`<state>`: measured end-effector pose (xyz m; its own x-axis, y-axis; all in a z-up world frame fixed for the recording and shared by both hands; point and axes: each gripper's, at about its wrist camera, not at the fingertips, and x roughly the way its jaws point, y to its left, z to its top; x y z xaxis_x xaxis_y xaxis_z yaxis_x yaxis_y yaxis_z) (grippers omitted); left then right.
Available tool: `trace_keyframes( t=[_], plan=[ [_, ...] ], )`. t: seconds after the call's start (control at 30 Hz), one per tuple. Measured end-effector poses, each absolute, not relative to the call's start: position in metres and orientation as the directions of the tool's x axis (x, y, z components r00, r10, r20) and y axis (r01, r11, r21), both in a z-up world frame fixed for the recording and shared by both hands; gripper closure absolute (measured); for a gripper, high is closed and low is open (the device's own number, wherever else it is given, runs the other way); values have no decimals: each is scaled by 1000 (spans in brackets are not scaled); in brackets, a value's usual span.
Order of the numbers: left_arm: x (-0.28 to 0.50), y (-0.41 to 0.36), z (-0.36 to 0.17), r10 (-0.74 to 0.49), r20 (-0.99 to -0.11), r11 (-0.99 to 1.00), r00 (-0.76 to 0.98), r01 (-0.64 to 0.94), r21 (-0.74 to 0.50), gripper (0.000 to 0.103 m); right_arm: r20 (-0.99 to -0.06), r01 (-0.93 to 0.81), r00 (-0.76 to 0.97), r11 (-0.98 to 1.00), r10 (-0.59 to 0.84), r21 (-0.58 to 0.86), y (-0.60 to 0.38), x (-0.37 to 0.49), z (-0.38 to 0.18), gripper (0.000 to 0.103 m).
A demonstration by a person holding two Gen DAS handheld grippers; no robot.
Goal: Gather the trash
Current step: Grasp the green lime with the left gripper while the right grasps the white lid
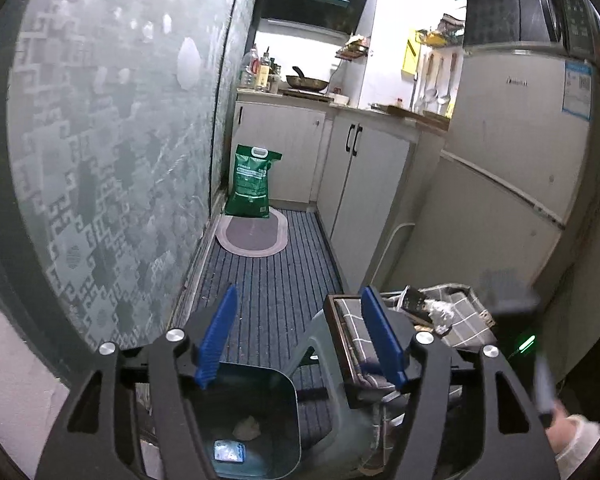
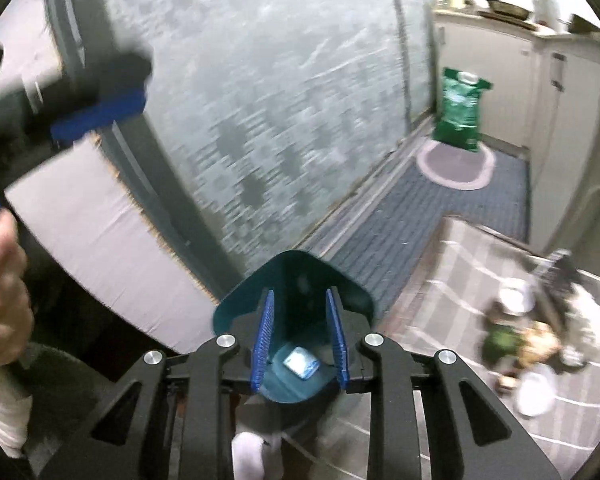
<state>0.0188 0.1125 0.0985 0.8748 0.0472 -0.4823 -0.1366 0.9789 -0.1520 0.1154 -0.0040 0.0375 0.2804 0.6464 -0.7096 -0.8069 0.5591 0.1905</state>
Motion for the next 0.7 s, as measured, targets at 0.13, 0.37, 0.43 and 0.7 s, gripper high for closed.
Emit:
trace_keyframes(
  t=[0.13,0.37,0.43,0.7],
  plan=[
    [37,107,78,30,-526,980,850,-128,-150,36,-694,-760,350,623,630,182,-42,133,44,76],
    [64,85,55,-8,-582,987,813,-88,-135,34,-690,-684,435,711,579,164,-97,157,39,58],
    [69,78,49,-13,-591,989,806,-77,-126,34,-693,-669,447,726,565,160,-108,161,36,57],
    [93,54,27,-52,-645,992,763,-38,-124,33,-745,-643,438,754,504,133,-136,173,10,53]
  ],
)
